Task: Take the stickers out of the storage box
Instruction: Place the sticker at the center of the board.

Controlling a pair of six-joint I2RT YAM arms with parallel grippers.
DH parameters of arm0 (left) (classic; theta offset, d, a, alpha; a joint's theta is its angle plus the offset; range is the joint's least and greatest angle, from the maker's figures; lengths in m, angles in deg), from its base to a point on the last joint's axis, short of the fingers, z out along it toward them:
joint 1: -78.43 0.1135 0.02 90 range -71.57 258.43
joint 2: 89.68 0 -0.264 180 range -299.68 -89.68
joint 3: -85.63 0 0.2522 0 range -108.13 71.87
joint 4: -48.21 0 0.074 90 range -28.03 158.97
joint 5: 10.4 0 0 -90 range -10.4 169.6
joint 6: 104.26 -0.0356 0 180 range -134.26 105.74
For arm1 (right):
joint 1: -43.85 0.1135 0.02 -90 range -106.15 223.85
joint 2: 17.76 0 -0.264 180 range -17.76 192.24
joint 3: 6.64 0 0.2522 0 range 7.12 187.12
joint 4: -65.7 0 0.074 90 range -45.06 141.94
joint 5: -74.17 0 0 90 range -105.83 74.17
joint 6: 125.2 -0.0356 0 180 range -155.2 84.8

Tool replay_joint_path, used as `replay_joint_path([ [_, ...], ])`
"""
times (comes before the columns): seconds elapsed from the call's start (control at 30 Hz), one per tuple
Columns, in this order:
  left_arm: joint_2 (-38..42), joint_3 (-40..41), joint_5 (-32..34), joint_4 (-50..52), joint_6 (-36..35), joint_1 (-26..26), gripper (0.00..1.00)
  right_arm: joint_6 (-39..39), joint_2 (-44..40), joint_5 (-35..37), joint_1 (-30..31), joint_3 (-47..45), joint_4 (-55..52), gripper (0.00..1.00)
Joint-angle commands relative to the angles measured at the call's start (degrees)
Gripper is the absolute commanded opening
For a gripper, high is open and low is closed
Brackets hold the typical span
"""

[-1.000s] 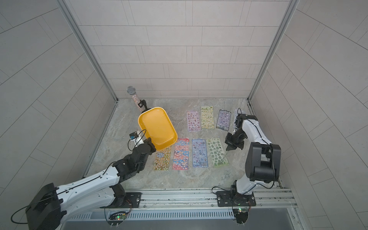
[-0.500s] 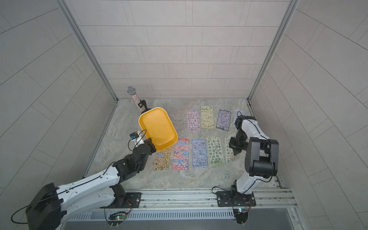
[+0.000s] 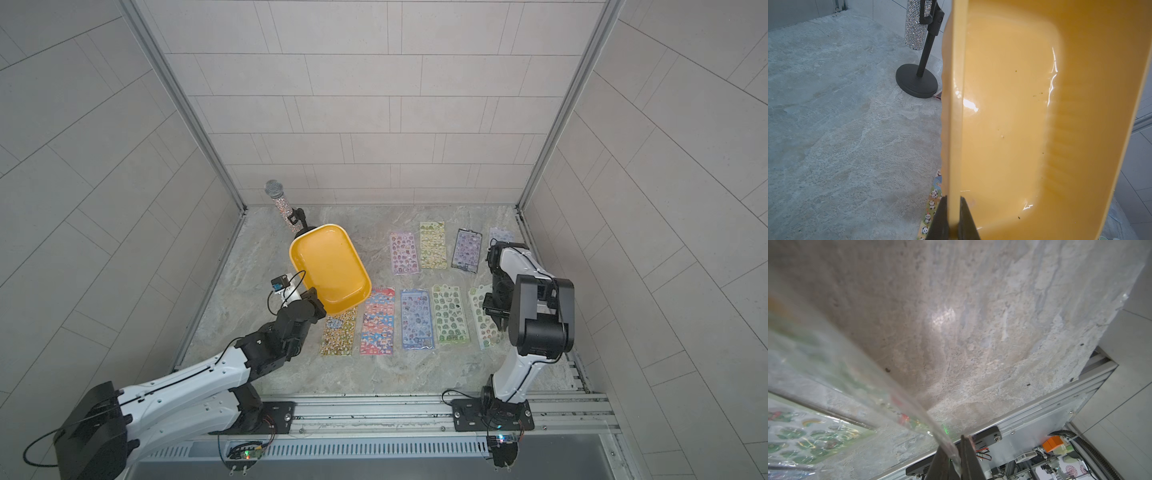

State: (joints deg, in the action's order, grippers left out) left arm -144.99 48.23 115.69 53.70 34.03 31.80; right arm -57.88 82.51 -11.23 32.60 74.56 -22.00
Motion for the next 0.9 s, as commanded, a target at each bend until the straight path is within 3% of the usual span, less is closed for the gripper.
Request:
replay_joint_path([
  [0.0,0.15,-0.7,0.69,-1.22,0.66,0.2,0.0,-0.81,0.3,3.26,0.26,0.6,-1.59,0.19],
  [0.27,0.28,-0.61,0.73,-1.13,0.75,0.23,0.0,-1.46,-0.26,6.38,0.53,1.01,-2.09,0.36],
  [0.53,0.12,-0.62,0.82,-1.14,0.75,0.25,0.0,-1.67,-2.2,8.42,2.3,3.16,-2.8,0.38],
  [0.73,-0.09,-0.87,0.15,-1.13,0.59,0.23,0.0,-5.57,-9.64,17.92,12.71,7.7,-2.51,0.48],
  [0.87,0.11,-1.27,-0.65,-0.57,0.27,0.23,0.0,-9.26,-21.69,22.49,24.5,5.58,9.19,0.61],
])
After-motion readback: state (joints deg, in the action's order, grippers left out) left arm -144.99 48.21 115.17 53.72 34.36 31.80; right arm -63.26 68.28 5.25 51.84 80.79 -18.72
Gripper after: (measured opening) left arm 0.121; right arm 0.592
